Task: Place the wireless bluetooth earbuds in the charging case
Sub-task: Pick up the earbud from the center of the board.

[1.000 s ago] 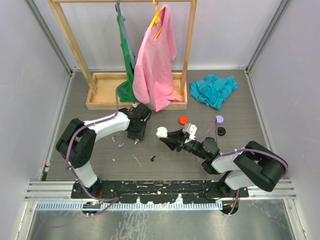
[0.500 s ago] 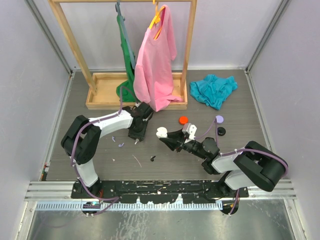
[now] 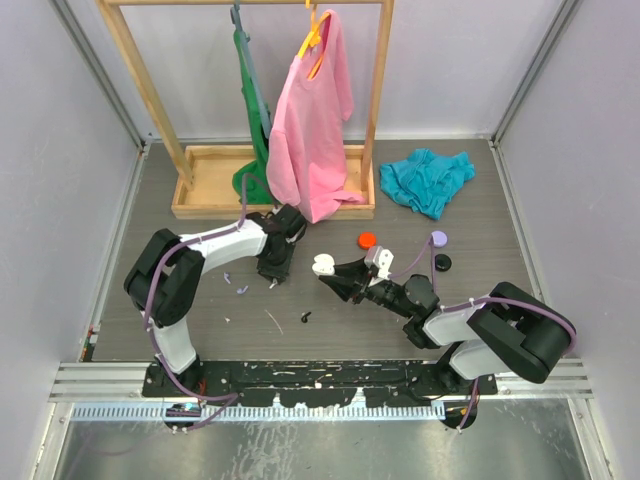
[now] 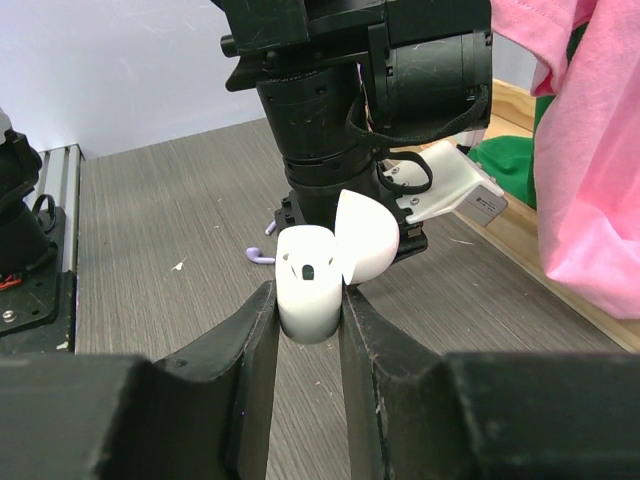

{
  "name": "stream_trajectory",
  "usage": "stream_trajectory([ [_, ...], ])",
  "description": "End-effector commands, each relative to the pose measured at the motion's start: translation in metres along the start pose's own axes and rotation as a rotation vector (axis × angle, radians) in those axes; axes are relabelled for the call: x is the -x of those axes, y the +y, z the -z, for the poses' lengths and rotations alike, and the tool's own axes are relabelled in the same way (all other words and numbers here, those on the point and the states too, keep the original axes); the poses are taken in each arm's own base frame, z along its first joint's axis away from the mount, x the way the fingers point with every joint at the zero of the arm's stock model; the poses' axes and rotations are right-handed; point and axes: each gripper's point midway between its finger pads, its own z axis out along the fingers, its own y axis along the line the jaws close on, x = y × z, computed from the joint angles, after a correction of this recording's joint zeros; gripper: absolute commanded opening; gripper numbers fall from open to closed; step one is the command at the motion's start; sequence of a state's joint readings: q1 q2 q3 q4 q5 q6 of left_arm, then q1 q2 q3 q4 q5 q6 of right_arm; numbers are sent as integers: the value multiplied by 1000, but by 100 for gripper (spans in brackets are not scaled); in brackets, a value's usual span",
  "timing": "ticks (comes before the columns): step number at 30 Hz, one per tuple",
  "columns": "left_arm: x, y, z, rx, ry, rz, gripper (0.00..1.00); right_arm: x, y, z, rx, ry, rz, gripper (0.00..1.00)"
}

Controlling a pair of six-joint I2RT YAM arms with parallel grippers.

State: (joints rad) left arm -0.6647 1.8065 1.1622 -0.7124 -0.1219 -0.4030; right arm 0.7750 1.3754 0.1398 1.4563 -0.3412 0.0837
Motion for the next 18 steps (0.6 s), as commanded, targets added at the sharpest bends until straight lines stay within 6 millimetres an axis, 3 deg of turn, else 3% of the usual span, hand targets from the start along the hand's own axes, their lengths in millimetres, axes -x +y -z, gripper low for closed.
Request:
stream_trajectory([
  [1,3,-1,3,-12,7,-4,24,21,1,-9,15,-70,33,18],
  [10,6,2,25,-36,-84,58,15,21,1,-10,17,-70,34,18],
  [18,20,3,70,-99,-279,184,14,18,3,-10,22,-62,35,18],
])
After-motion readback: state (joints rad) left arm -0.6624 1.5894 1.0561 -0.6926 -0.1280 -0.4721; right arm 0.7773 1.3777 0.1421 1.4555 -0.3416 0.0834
